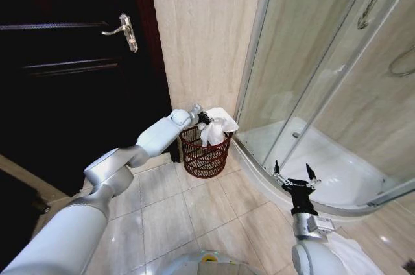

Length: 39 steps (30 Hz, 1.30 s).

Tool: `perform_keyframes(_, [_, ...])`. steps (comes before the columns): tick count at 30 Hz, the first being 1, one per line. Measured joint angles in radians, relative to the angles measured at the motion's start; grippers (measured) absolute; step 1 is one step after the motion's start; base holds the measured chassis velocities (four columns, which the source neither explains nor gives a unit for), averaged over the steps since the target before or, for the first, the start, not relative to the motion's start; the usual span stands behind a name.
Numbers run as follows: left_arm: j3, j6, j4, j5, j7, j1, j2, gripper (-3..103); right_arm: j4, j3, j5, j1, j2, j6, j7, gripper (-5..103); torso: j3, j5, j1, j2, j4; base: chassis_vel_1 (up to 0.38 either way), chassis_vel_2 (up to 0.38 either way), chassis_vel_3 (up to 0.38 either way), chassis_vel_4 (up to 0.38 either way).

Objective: Discard the used towel into the hamper.

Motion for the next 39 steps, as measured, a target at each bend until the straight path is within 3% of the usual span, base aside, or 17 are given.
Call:
perform_keyframes(1, [0.000, 0.000, 0.000, 0.000, 0.000, 0.000, 0.000, 17, 0.000, 0.000, 0.000, 0.000, 0.000, 0.000, 0.000, 100, 0.000, 0.0000, 0.000, 0.000, 0.0000, 0.000, 0.000, 0.000, 0.000])
perform_keyframes(4, [-0.006, 0.113, -0.003, 0.060, 0.013, -0.011, -0.009, 33, 0.001, 0.012, 0.012, 0.000, 0.000, -0.001, 0.001, 100, 0.000, 0.0001, 0.000, 0.000, 0.0000, 0.000, 0.000, 0.000, 0.000])
perform_keyframes(5, [-0.006, 0.113, -0.003, 0.060, 0.013, -0.011, -0.009, 33, 0.001, 0.012, 0.012, 0.000, 0.000, -0.001, 0.001, 100, 0.000, 0.0001, 0.000, 0.000, 0.0000, 0.000, 0.000, 0.000, 0.000])
perform_keyframes(8, [-0.015, 0.185, -0.054, 0.074, 0.026, -0.014, 0.002, 49, 0.001, 0.014, 0.020, -0.003, 0.000, -0.001, 0.004, 100, 0.000, 0.0001, 0.000, 0.000, -0.0003, 0.000, 0.000, 0.000, 0.000])
perform_keyframes(9, [-0.015, 0.185, -0.054, 0.074, 0.026, -0.014, 0.002, 49, 0.001, 0.014, 0.020, -0.003, 0.000, -0.001, 0.004, 100, 0.000, 0.0001, 0.000, 0.000, -0.0003, 0.000, 0.000, 0.000, 0.000])
perform_keyframes(13, [-0.020, 0.235, -0.122, 0.080, 0.043, -0.014, 0.043, 71, 0.002, 0.014, 0.024, -0.004, 0.000, -0.001, 0.005, 100, 0.000, 0.0000, 0.000, 0.000, -0.0002, 0.000, 0.000, 0.000, 0.000])
perform_keyframes(17, [-0.029, 0.266, -0.192, 0.077, 0.064, -0.010, 0.091, 82, 0.008, 0.008, 0.025, -0.002, 0.000, -0.001, 0.005, 100, 0.000, 0.0000, 0.000, 0.000, -0.0001, 0.000, 0.000, 0.000, 0.000])
perform_keyframes(18, [-0.029, 0.266, -0.192, 0.077, 0.064, -0.010, 0.091, 82, 0.008, 0.008, 0.025, -0.002, 0.000, -0.001, 0.005, 100, 0.000, 0.0000, 0.000, 0.000, -0.0001, 0.000, 0.000, 0.000, 0.000])
perform_keyframes(21, [-0.050, 0.271, -0.236, 0.065, 0.061, -0.002, 0.124, 97, 0.014, -0.003, 0.023, 0.000, 0.000, -0.005, 0.005, 100, 0.000, -0.0001, 0.000, 0.000, 0.0000, 0.000, 0.000, 0.000, 0.000])
perform_keyframes(27, [-0.113, 0.272, -0.337, 0.011, 0.014, 0.032, 0.158, 100, 0.019, -0.011, 0.018, 0.003, 0.000, -0.013, 0.004, 100, 0.000, -0.0001, 0.000, 0.000, -0.0003, 0.000, 0.000, 0.000, 0.000])
perform_keyframes(30, [-0.193, 0.277, -0.475, -0.083, -0.079, 0.094, 0.202, 100, 0.026, -0.012, 0.018, 0.000, 0.000, -0.022, 0.003, 100, 0.000, -0.0002, 0.000, 0.000, -0.0007, 0.000, 0.000, 0.000, 0.000])
perform_keyframes(39, [-0.352, 0.298, -0.695, -0.131, -0.087, 0.223, 0.334, 100, 0.029, -0.015, 0.018, 0.000, 0.000, -0.030, 0.001, 100, 0.000, -0.0006, 0.000, 0.000, 0.0000, 0.000, 0.000, 0.000, 0.000])
